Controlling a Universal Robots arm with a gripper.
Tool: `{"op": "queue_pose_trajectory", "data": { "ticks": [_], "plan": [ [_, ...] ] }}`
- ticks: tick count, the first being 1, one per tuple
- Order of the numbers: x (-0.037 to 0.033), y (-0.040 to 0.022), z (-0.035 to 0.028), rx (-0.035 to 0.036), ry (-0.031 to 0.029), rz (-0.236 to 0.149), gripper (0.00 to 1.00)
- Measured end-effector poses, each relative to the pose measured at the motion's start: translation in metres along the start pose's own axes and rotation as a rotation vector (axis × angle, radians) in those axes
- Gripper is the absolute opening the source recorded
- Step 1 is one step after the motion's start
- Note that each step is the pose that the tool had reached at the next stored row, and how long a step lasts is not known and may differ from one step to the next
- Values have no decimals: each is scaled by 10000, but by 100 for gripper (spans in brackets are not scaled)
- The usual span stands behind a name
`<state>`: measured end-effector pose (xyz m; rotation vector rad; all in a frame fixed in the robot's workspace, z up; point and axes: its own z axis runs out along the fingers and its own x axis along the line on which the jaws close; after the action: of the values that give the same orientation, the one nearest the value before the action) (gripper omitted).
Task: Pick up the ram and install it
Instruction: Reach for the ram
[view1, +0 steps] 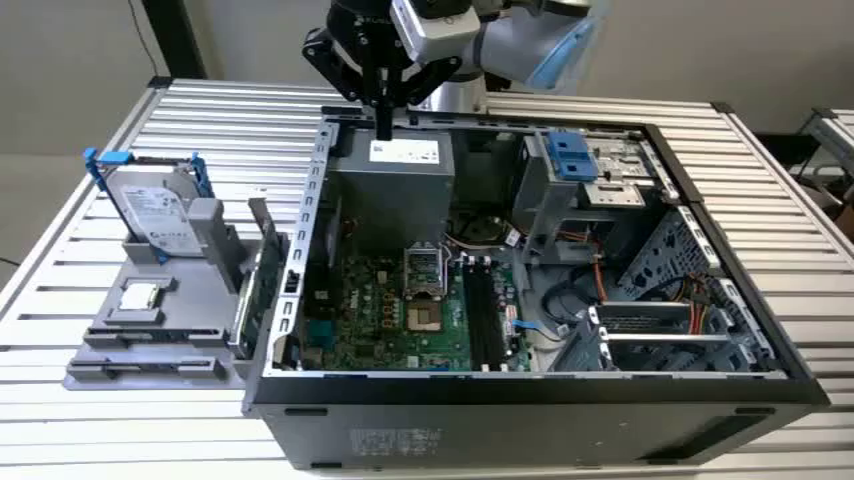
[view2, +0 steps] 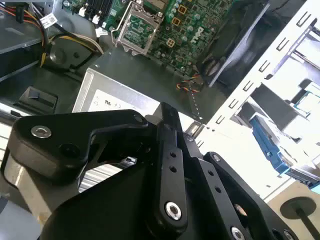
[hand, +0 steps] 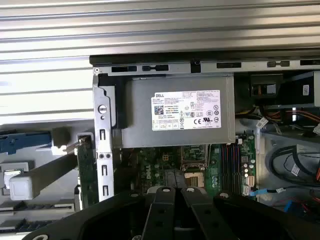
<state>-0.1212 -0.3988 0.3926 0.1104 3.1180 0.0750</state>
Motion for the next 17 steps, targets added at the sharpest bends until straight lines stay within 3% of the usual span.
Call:
{"op": "queue_pose_trajectory", "data": {
  "ticks": [11,17],
  "plan": [
    [2,0,0,0,0,0,0],
    [56,-4,-2,0,1,-1,0]
  ]
}}
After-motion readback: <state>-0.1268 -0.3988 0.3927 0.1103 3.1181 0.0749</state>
